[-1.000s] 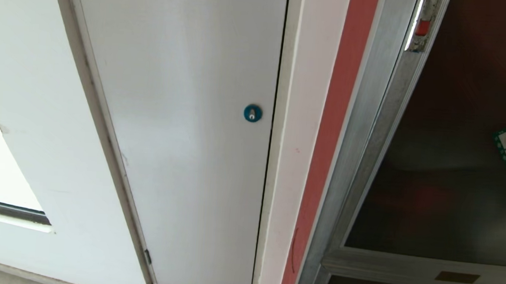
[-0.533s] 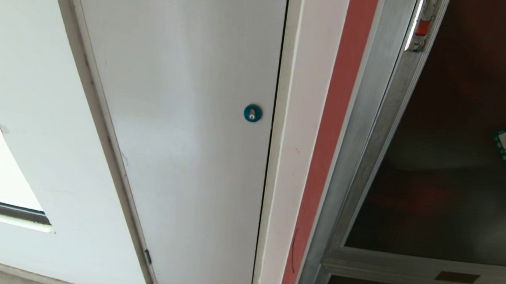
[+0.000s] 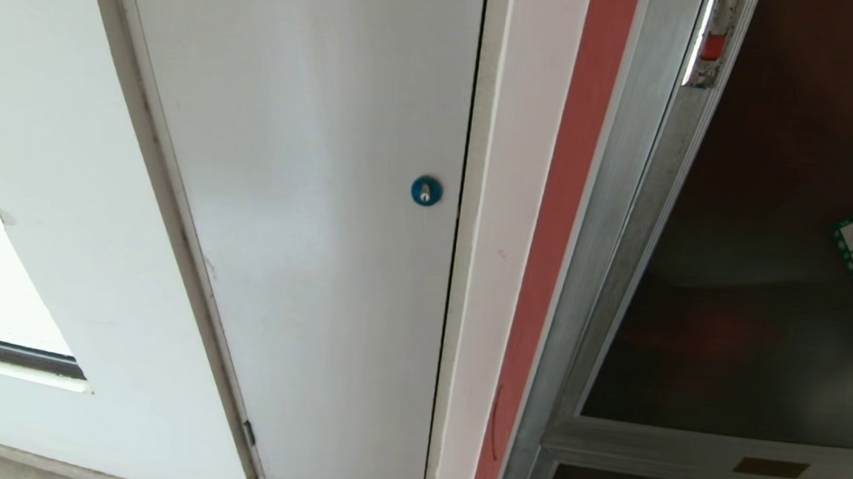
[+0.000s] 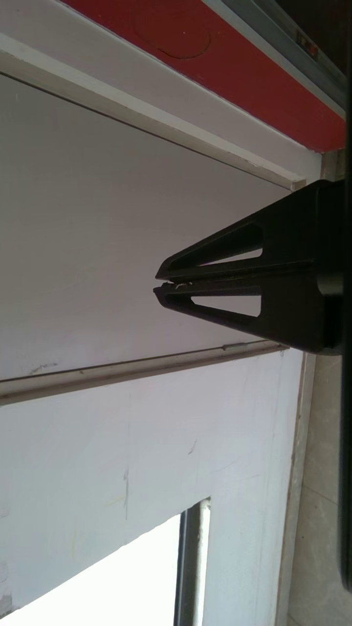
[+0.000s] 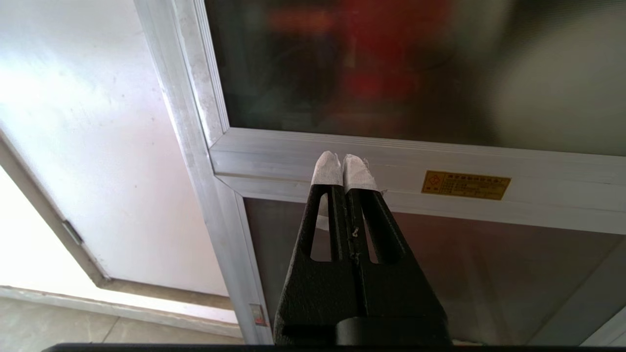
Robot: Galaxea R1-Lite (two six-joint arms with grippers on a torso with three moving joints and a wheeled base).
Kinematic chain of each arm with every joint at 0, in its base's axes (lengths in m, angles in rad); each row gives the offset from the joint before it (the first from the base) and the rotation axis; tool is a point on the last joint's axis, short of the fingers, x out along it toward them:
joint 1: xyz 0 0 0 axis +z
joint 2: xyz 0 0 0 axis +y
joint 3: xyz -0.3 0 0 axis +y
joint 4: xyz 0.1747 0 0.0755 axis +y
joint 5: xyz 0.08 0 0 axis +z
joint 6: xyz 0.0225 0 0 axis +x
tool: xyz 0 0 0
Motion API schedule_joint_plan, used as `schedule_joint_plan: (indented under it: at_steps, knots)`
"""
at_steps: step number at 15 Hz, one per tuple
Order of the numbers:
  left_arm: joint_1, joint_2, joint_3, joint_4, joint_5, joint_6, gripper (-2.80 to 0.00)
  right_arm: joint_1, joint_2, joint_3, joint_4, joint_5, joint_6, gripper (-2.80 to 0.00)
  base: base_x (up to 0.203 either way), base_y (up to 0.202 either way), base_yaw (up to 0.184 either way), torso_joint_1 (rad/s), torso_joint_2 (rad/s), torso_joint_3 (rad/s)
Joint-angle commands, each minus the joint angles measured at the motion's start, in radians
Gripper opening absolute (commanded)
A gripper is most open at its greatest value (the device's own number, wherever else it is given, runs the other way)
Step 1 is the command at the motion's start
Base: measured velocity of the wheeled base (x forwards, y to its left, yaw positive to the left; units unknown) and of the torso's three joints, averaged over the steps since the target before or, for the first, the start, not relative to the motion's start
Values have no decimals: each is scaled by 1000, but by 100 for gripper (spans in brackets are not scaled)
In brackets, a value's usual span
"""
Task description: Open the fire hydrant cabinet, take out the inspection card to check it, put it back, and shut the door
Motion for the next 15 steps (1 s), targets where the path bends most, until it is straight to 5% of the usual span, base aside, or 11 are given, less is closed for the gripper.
schedule_joint_plan:
  at_steps: [1,15]
  knots:
    - [0,1,14,0,0,0,-280,0,0,3,-1,0,1,-280,0,0,0,0,0,0]
    - [0,1,14,0,1,0,-280,0,0,3,-1,0,1,-280,0,0,0,0,0,0]
